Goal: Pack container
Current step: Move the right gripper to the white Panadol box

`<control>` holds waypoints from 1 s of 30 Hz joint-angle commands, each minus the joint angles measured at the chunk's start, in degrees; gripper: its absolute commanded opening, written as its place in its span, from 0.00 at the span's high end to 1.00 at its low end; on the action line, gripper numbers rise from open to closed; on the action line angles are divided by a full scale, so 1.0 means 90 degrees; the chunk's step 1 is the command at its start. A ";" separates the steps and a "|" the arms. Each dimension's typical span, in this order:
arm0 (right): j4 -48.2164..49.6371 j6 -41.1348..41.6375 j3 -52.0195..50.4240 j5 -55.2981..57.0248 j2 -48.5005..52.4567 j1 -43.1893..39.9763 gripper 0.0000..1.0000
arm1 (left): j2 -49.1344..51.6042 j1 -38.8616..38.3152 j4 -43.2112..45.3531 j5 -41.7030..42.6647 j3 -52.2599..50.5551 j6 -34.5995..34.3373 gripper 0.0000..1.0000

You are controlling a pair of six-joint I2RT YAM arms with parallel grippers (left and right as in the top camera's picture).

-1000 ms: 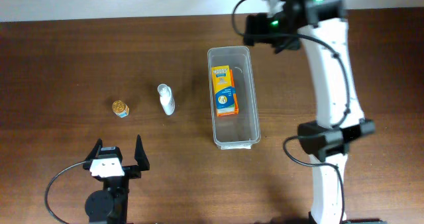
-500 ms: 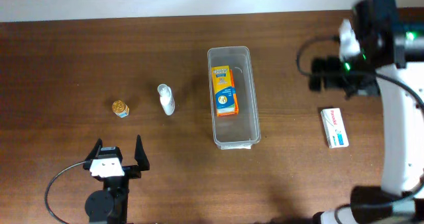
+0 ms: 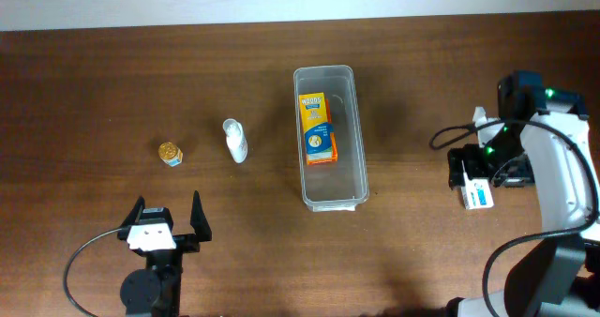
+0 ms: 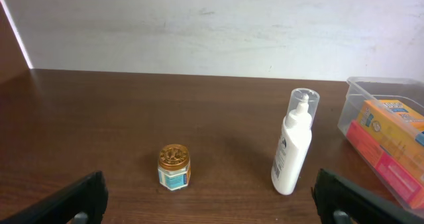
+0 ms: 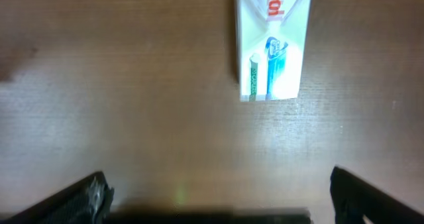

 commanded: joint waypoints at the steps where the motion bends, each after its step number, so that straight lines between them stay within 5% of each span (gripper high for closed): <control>1: 0.0525 -0.0175 -0.0529 0.0158 -0.0022 -0.0214 0.02 | -0.0039 0.0032 0.0012 0.0051 -0.0041 0.0100 0.01; 16: 0.3075 -0.0797 -0.1620 0.0155 0.0333 -0.0491 0.02 | -0.0039 0.0032 0.0012 0.0051 -0.0041 0.0100 0.01; 30: 0.3422 -0.0986 -0.1620 -0.0182 0.1319 -0.0750 0.02 | -0.0039 0.0032 0.0012 0.0051 -0.0041 0.0097 0.01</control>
